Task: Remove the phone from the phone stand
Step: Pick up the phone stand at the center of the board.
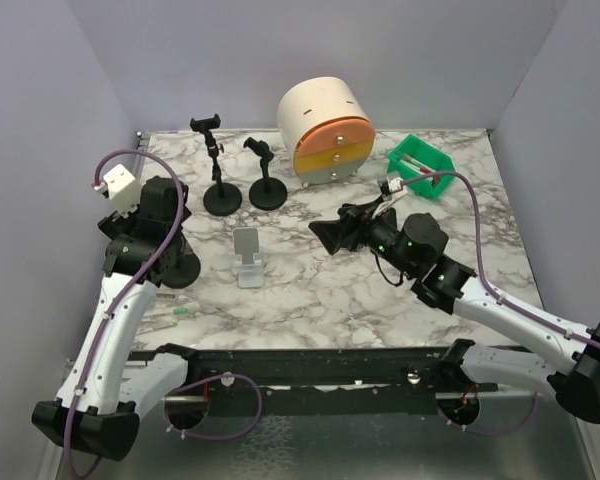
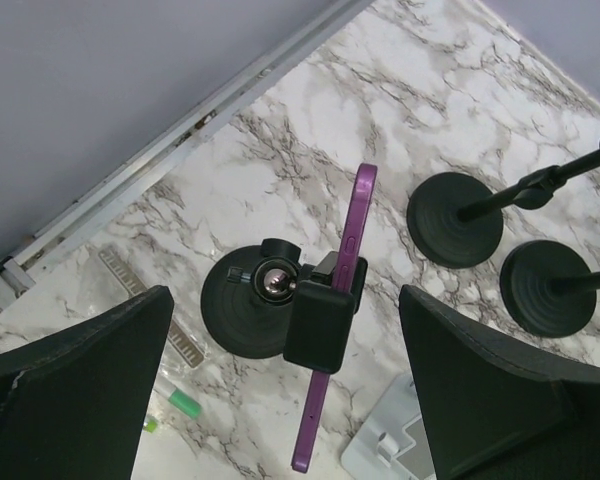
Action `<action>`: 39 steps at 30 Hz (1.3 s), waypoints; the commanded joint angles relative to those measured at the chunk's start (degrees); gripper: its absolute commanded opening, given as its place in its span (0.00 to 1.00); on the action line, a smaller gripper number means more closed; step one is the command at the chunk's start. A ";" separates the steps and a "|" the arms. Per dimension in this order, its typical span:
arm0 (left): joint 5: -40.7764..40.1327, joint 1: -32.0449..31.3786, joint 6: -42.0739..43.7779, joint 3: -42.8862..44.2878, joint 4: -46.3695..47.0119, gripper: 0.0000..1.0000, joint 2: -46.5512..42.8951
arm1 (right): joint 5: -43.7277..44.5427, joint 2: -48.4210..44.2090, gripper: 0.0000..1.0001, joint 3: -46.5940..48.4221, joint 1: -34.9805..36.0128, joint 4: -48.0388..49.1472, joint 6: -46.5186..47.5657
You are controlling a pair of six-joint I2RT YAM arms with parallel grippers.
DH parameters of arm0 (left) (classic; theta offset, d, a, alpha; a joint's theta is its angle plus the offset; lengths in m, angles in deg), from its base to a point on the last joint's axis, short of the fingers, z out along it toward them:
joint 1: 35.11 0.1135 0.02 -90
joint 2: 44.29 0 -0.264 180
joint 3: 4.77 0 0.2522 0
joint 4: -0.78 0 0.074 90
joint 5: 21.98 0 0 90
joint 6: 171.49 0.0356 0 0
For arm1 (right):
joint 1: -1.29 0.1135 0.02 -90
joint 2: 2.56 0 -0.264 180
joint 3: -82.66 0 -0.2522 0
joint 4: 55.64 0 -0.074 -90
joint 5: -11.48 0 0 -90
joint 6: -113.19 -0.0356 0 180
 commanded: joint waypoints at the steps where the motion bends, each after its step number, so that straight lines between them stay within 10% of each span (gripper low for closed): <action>1: 8.20 2.18 1.95 -0.80 3.56 0.93 2.40 | -0.80 -1.63 0.98 -1.27 -0.05 -1.58 0.48; 30: 19.04 9.16 6.22 -5.88 12.05 0.38 2.30 | 2.26 -2.67 0.98 -3.28 -0.01 -2.10 2.81; 39: 14.52 9.16 7.19 -2.32 8.97 0.01 0.04 | 1.91 -2.50 0.98 -2.94 -0.04 -2.55 2.76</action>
